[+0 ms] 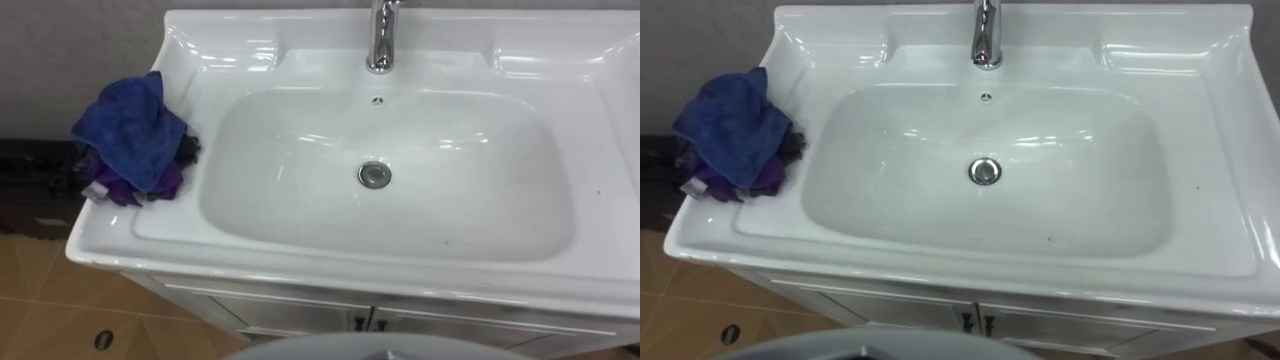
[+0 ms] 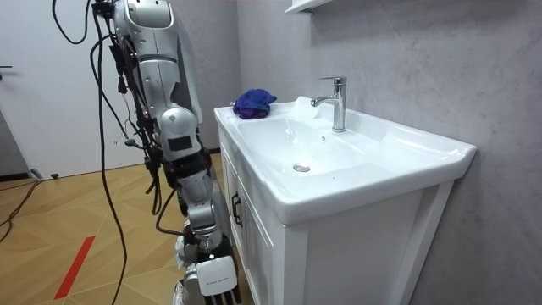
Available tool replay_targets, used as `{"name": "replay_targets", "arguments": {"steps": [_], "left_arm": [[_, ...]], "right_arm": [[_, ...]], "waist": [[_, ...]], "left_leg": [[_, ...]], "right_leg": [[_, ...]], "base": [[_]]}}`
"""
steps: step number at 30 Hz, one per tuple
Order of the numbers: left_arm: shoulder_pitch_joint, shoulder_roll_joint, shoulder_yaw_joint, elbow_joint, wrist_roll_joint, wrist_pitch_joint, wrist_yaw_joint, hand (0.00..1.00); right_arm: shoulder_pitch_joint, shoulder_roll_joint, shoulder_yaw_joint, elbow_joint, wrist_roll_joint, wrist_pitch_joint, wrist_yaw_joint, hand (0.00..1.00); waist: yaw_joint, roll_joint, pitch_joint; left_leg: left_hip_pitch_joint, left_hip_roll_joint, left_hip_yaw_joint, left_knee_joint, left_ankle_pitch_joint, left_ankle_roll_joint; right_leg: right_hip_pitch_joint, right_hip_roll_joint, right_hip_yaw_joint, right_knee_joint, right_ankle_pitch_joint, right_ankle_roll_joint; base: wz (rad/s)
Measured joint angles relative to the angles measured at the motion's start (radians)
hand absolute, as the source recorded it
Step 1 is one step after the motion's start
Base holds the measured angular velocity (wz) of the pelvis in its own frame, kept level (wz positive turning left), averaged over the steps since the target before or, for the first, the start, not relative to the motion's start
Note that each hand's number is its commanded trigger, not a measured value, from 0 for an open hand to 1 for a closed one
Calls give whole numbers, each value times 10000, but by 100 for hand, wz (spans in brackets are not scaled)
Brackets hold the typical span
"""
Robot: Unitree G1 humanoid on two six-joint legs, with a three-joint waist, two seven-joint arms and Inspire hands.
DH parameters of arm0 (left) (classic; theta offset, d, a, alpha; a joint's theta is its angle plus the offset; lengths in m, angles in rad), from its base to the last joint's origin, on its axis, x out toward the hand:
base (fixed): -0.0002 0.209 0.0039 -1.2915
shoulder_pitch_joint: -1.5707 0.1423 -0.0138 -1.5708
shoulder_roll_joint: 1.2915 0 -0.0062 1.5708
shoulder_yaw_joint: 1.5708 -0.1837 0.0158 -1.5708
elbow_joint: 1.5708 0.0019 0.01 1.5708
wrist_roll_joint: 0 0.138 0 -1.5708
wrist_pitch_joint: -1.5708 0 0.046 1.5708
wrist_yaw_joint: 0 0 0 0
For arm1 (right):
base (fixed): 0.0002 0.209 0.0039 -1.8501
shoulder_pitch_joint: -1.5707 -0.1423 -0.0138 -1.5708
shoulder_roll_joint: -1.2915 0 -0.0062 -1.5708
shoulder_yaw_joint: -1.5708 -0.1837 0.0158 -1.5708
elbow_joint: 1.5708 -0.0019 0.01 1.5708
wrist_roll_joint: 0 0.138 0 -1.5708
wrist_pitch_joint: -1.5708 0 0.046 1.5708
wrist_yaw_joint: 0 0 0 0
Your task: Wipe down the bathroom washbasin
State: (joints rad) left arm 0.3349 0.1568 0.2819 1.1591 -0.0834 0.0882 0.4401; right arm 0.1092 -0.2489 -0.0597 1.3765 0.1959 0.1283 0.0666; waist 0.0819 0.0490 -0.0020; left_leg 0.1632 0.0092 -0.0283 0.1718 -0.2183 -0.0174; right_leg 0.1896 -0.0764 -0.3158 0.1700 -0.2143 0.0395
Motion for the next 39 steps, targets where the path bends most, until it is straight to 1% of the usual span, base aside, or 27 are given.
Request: {"name": "replay_targets", "arguments": {"steps": [2, 4, 8, 11, 14, 17, 19, 22, 25, 29, 32, 35, 39], "left_arm": [[-65, -3, -118, -5, 273, -7, -178, 0], [-116, -12, -137, -7, 598, 5, -359, 0], [-215, -78, -130, -17, 1239, 170, -804, 0], [-400, -144, -238, -18, 1671, 212, -1109, 0], [-561, -152, -506, -12, 2032, 215, -1407, 0], [-734, -199, -579, -17, 2580, 211, -1515, 0], [-847, -208, -719, -14, 3086, 224, -1719, 0], [-947, -225, -753, -4, 3559, 231, -2008, 0], [-939, -224, -876, -5, 3613, 268, -2251, 0], [-981, -228, -918, -12, 3627, 360, -2469, 0], [-1027, -227, -984, -15, 3829, 395, -2589, 0], [-1055, -227, -1056, -45, 3930, 444, -2765, 0], [-1082, -227, -1333, -73, 4031, 479, -3011, 0]], "right_arm": [[24, 23, 63, 1, 240, -15, -20, 0], [25, 78, 203, 3, 400, -15, -5, 0], [24, 192, 207, 2, 403, -48, 180, 0], [-6, 274, 213, -10, 440, -70, 253, 0], [41, 311, 193, -18, 633, -125, 237, 0], [71, 311, 205, -41, 616, -250, 229, 0], [59, 312, 211, -48, 597, -294, 237, 0], [85, 325, 215, -43, 613, -320, 239, 0], [81, 328, 359, -47, 627, -389, 243, 0], [91, 327, 404, -37, 536, -411, 289, 0], [94, 331, 579, -1, 374, -394, 455, 0], [98, 325, 769, -8, 255, -315, 555, 0], [79, 329, 786, -14, -73, -189, 657, 0]], "waist": [[0, -10, 0], [1, -91, -5], [-122, -260, -4], [-216, -349, 30], [-284, -373, 50], [-305, -365, 53], [-327, -366, 56], [-369, -379, 64], [-468, -379, 64], [-499, -388, 61], [-546, -446, 56], [-551, -506, 53], [-566, -568, 54]], "left_leg": [[-1, 0, 44, 0, -1, 1], [1, 9, 202, -2, 0, 1], [-45, -3, 228, -5, 0, 1], [-99, -6, 235, 2, 0, 1], [-114, 2, 287, 4, -1, 1], [-165, 29, 557, 22, -3, 4], [-243, 30, 578, 43, -8, 13], [-295, 31, 603, 51, -9, 13], [-296, 36, 704, 65, -9, 14], [-329, 52, 827, 59, -9, 13], [-338, 50, 857, 51, -9, 13], [-336, 53, 970, 56, -9, 13], [-317, 53, 988, 80, -9, 13]], "right_leg": [[1, 3, 31, 21, 2, 0], [-2, 3, 93, -7, 2, 1], [3, -1, 103, -34, -1, 6], [1, 1, 105, -61, -1, 6], [-9, 3, 100, -56, 1, 5], [-161, 0, 136, -19, 1, 5], [-257, 1, 189, -9, 1, 5], [-334, 14, 303, -1, 6, 0], [-366, 20, 398, -1, 6, 1], [-471, 35, 534, 18, 7, -2], [-478, 36, 569, 5, 8, -3], [-486, 40, 651, -2, 8, -4], [-484, 39, 688, 11, 9, -4]], "base": [[-5], [-6], [1], [0], [0], [-5], [-5], [-5], [-7], [-9], [-2], [-6], [-1]]}}
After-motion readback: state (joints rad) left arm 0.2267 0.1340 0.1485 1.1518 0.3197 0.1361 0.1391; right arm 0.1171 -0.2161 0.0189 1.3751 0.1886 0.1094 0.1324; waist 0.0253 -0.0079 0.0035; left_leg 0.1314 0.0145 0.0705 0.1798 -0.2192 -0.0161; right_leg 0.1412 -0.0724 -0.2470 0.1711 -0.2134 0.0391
